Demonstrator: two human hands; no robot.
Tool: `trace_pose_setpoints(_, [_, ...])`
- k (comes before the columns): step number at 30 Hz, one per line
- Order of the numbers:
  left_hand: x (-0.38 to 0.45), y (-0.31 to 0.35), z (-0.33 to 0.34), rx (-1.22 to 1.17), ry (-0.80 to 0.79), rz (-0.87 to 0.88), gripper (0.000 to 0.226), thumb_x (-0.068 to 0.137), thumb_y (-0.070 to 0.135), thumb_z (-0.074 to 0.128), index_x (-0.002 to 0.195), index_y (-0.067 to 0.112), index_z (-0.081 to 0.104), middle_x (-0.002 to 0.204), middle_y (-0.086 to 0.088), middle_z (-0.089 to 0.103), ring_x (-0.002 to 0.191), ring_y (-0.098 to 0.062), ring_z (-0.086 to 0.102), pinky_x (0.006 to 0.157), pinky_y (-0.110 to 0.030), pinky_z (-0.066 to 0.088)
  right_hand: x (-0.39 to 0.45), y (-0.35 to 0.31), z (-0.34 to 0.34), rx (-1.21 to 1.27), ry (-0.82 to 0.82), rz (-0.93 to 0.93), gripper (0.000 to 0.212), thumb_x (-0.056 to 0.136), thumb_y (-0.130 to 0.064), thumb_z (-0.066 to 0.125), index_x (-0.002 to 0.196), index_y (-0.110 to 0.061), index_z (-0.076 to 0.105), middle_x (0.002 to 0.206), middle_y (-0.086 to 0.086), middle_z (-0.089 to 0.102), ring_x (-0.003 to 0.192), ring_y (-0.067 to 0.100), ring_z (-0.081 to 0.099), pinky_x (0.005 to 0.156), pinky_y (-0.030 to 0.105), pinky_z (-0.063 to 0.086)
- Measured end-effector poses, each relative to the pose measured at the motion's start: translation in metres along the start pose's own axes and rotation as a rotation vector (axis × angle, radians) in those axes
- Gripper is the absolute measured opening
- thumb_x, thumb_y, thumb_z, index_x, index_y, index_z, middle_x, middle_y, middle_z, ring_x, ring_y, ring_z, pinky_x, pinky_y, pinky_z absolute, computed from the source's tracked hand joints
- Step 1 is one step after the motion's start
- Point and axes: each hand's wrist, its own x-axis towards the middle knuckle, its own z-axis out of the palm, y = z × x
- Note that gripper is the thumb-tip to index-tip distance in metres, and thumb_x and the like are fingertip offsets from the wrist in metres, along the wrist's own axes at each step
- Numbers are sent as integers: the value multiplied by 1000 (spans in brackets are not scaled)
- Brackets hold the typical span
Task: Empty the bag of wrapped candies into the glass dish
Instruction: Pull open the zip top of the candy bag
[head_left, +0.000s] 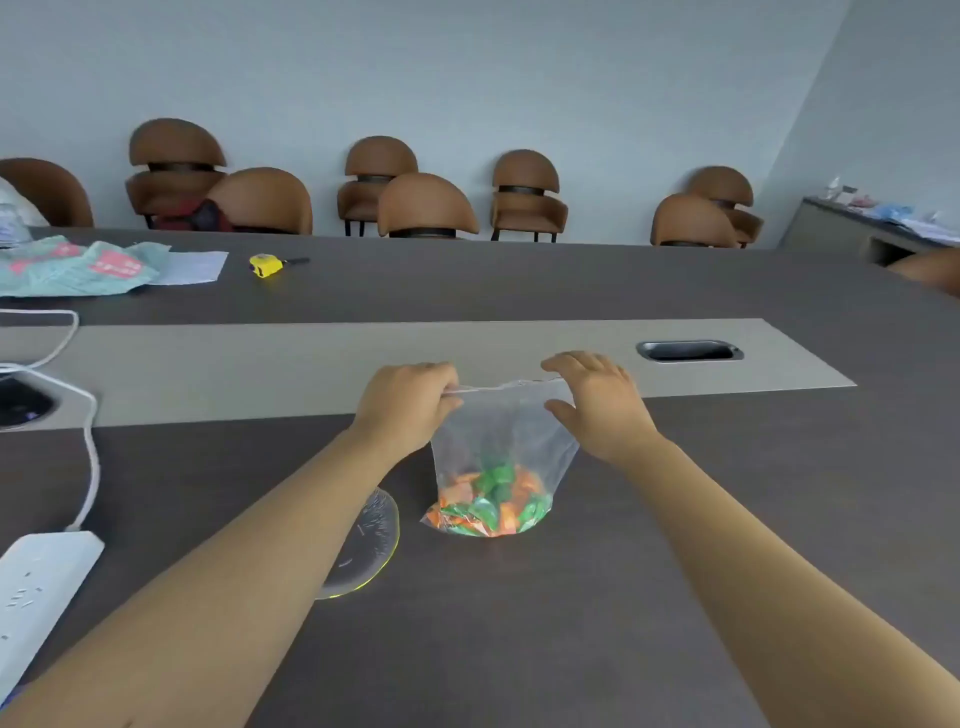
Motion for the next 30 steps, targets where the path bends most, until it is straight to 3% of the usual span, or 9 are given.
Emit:
trace_pose_setpoints(3, [5,-3,4,-67,80,22,21,86,19,53,88,0,64,89,-18,72,81,-36,63,66,-30,40,9,6,6,-22,34,-22,31,88,-19,47,118,-13,53,125,7,59,120,27,44,101,34,28])
trace_pose_setpoints(5, [9,-5,6,-72,135,39,19,83,16,56,80,-1,65,79,-20,72,72,-38,63,62,-30,37,12,7,7,-18,75,-43,24,88,-17,44,105,-9,60,109,10,67,105,30,51,86,32,32])
trace_pose_setpoints(9, [19,-7,7,-28,215,58,16,68,15,59,59,2,62,53,-16,67,47,-33,61,52,-27,38,13,9,3,109,45,-35,20,89,-16,43,92,-5,60,91,11,66,86,31,53,69,28,32])
trace_pose_setpoints(14, [37,-3,2,-86,254,-29,18,81,17,61,82,1,68,90,-21,67,85,-37,60,68,-34,36,13,2,-8,391,-54,12,18,85,-7,47,72,-2,59,57,-5,50,60,15,47,57,26,38])
trace_pose_setpoints(17, [40,5,1,-147,200,-162,31,82,22,60,107,4,60,120,-17,55,110,-35,49,87,-39,38,12,-3,-10,646,-113,105,27,81,-2,49,57,-13,52,55,3,56,51,14,53,50,20,49])
trace_pose_setpoints(19, [36,9,2,-231,199,-266,43,81,23,62,117,4,49,126,-17,49,116,-33,46,91,-40,38,11,-6,-7,770,-150,155,28,81,0,51,57,-13,53,57,7,57,47,14,56,44,16,52])
trace_pose_setpoints(21, [28,11,5,-400,210,-367,39,80,25,63,108,2,49,116,-15,53,107,-31,50,85,-37,39,10,-10,-3,883,-175,189,27,81,2,53,57,-11,54,56,9,57,39,8,58,42,17,52])
trace_pose_setpoints(25, [8,18,10,-807,-91,-472,25,83,32,57,74,10,50,75,-3,57,68,-21,57,81,-38,47,5,-19,3,1047,-240,217,23,79,4,59,59,-6,53,42,3,59,36,6,60,44,20,56])
trace_pose_setpoints(30, [-6,23,9,-1069,-297,-511,29,85,39,52,83,10,57,77,-1,61,72,-19,61,88,-38,50,-3,-29,12,1116,-274,170,17,79,-2,61,64,-8,56,64,11,58,47,7,62,53,17,56])
